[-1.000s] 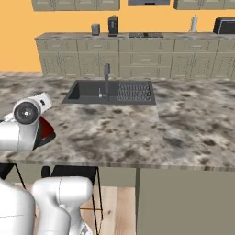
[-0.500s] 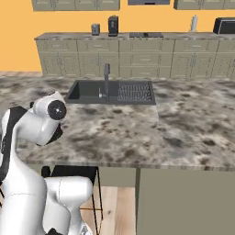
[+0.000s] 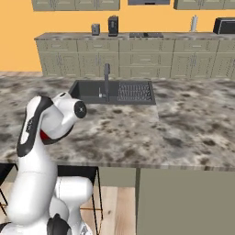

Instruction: The kettle is done boiling. Turn off the stove, then wait for 300 timesteps before moving the kettle to the dining table.

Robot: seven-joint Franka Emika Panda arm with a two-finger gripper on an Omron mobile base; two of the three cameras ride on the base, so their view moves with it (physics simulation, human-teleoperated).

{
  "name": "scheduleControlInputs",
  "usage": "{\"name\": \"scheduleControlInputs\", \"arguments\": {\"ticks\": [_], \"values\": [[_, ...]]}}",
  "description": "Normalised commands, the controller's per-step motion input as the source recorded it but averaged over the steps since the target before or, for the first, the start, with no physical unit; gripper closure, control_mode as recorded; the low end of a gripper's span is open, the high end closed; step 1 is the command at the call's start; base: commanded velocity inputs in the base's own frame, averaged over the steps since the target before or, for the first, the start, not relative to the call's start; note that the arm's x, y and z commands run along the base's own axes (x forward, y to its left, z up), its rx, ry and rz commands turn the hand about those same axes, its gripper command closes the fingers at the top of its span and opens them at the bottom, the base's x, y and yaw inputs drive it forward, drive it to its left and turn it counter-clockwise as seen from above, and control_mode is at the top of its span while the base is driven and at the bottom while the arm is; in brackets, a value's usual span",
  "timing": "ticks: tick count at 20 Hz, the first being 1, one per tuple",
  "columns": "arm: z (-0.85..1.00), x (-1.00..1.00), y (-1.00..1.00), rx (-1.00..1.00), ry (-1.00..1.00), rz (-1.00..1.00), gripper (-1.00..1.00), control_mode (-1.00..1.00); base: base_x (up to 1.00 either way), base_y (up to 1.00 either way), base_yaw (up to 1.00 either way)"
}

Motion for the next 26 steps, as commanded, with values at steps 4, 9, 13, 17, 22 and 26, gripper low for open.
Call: {"name": "scheduleControlInputs", "arguments": {"ticks": [4, 9, 13, 17, 22, 26], "values": [[-0.06, 0.07, -0.09, 0.02, 0.00, 0.13, 1.00, -1.00, 0.00, 0.00, 0.00], [-0.03, 0.04, -0.14, 0.02, 0.00, 0.08, 1.00, -1.00, 0.00, 0.00, 0.00], [-0.09, 0.09, -0.16, 0.02, 0.00, 0.03, 1.00, -1.00, 0.00, 0.00, 0.00], [-0.14, 0.16, -0.12, 0.03, 0.00, 0.02, 1.00, -1.00, 0.00, 0.00, 0.00], [-0.17, 0.18, -0.08, 0.03, 0.00, 0.02, 1.00, -1.00, 0.00, 0.00, 0.00], [-0.19, 0.18, -0.08, 0.03, 0.00, 0.02, 1.00, -1.00, 0.00, 0.00, 0.00]]}}
